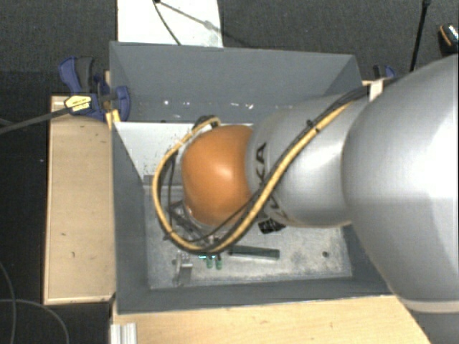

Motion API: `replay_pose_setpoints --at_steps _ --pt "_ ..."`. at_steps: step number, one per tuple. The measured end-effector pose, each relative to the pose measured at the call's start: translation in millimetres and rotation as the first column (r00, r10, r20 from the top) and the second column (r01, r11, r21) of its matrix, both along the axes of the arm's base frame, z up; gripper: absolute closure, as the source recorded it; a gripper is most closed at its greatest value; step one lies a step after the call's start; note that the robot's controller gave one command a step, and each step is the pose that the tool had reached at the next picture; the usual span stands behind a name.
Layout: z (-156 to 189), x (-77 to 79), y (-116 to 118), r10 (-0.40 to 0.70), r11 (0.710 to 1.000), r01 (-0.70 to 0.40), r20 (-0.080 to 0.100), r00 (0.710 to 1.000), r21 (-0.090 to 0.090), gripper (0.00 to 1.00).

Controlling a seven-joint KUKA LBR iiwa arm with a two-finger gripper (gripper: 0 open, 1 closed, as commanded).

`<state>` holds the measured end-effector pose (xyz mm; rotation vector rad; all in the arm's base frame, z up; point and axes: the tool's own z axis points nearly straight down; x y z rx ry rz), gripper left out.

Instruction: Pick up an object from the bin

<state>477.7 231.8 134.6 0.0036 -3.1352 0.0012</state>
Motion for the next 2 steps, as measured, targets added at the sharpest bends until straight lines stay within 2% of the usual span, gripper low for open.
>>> replay_pose_setpoints --at_steps 1,2 --pt "-57 63.7 -63 0.119 0.993 -0.119 0.009 0.993 -0.002 0.00" --pt "-48 39.7 -149 0.176 0.984 -0.176 0.005 0.984 -0.003 0.00"
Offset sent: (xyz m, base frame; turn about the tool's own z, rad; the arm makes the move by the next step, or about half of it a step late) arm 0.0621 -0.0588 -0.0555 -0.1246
